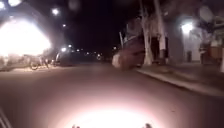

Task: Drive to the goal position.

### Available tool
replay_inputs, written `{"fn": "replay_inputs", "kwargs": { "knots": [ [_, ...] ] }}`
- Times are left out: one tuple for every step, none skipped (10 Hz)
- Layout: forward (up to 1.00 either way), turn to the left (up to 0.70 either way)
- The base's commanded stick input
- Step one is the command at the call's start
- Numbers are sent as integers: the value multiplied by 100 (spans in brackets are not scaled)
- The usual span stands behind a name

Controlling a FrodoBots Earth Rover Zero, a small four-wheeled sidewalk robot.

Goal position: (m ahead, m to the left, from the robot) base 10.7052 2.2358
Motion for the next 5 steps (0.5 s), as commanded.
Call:
{"fn": "replay_inputs", "kwargs": {
  "knots": [
    [85, 0],
    [85, 0],
    [85, 0],
    [85, 0],
    [85, 0]
  ]
}}
